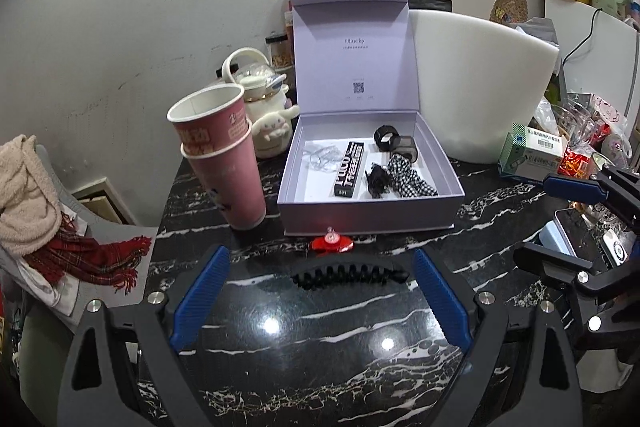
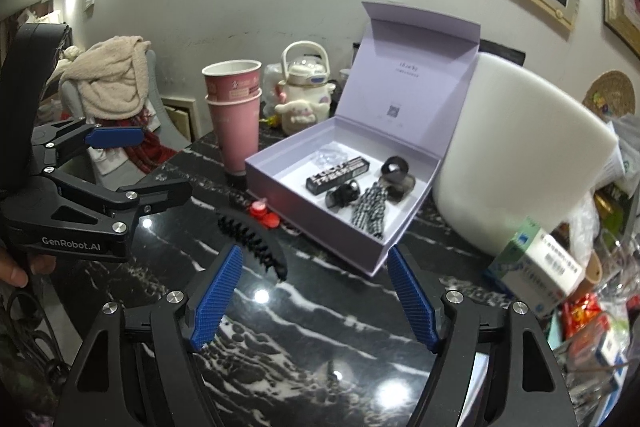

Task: Organize rigid objects
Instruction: 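Withdraw both tools from the lavender box toward the table items, then grasp the large black claw clip with the right tool, then grasp the red fan clip with the left tool while the right tool holds the claw clip, then carry the red fan clip and black claw clip with both tools to the lavender box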

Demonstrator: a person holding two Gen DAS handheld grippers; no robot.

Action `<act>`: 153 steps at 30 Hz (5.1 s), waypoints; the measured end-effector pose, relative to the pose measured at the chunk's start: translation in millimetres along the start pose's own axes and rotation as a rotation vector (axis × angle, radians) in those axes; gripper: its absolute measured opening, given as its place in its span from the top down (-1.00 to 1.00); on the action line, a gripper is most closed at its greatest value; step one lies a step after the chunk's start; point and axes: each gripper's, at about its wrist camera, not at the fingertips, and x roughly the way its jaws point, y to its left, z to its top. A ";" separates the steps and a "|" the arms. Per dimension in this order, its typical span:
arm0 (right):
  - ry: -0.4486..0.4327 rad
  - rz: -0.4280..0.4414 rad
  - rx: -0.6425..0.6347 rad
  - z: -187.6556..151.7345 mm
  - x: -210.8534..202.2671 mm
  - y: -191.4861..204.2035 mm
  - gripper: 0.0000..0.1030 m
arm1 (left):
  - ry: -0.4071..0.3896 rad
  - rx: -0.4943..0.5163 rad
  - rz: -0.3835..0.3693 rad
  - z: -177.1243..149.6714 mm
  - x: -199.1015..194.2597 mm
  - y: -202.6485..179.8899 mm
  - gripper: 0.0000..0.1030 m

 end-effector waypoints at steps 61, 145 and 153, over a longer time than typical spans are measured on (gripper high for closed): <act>0.269 0.150 -0.080 -3.7 174.9 42.1 0.32 | 0.189 -0.156 -0.027 -23.4 100.1 85.1 -0.83; 0.231 0.043 0.156 -95.2 62.8 -23.5 0.42 | 0.248 0.000 -0.298 -60.4 103.3 -33.8 0.27; 0.215 0.051 0.133 -97.8 58.7 -12.7 0.36 | 0.223 -0.013 -0.269 -69.6 96.1 -28.4 0.26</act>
